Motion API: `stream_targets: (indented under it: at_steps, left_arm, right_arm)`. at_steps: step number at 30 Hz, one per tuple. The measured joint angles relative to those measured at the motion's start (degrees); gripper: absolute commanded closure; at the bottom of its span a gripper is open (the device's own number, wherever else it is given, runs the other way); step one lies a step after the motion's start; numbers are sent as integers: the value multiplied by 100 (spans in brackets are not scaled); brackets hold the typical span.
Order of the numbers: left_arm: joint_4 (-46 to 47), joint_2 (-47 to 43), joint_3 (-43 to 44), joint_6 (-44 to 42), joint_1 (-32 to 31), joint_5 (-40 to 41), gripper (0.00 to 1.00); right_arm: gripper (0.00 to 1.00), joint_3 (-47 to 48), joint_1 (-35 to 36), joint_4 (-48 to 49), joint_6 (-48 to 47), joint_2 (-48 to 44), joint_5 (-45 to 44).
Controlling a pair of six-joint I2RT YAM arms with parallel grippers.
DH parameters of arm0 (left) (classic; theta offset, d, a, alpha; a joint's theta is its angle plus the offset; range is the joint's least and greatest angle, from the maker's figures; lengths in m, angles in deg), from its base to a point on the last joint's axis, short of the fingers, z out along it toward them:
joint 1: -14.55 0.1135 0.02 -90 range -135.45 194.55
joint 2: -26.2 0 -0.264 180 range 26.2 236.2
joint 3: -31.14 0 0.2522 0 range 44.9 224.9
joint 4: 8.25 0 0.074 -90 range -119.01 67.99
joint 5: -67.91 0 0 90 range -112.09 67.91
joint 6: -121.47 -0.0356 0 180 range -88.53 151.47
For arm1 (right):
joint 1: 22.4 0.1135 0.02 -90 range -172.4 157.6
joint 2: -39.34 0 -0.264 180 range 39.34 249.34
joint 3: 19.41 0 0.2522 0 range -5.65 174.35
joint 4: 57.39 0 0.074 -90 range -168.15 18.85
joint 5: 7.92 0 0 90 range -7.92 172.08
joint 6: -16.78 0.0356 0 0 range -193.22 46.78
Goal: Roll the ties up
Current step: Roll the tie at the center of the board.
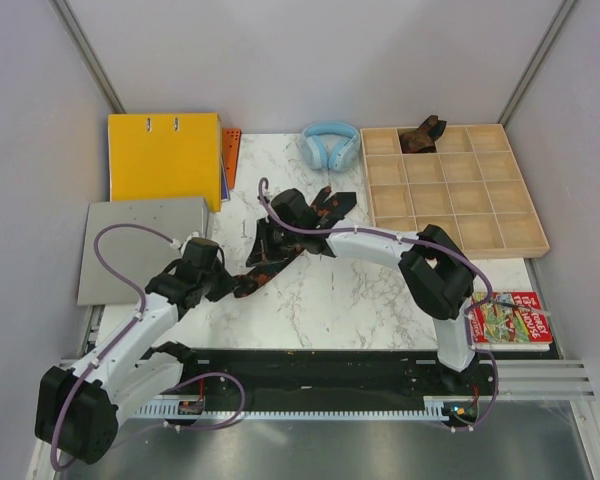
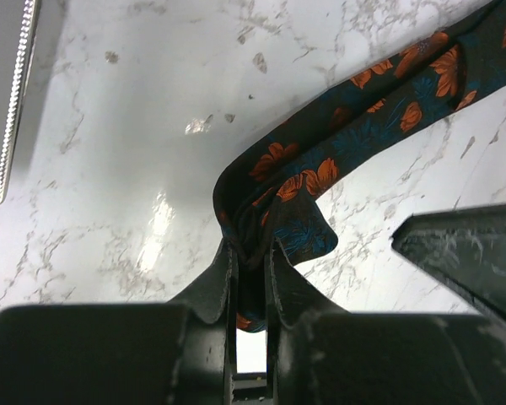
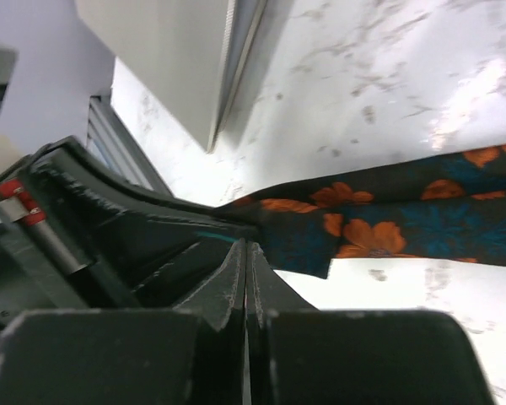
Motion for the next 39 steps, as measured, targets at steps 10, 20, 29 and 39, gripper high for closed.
stream_targets:
  at_steps: [10,20,29,39]
  left_arm:
    - [-914,-348,140,-42,-13,-7,98]
    - [-1808,-131,667,-133,-39,52,98]
    - [-2275,688,1309,-409,-52,197,98]
    - [-2350,2087,1749,-446,-603,505,97]
  right_arm:
    - [100,-201,715,208,273,13,-341]
    - [100,-739,992,874,730,146,-428]
    - [100,-850,1038,1335,1010,190,-439]
    - [100,-977,1034,1392,1091,424,-442]
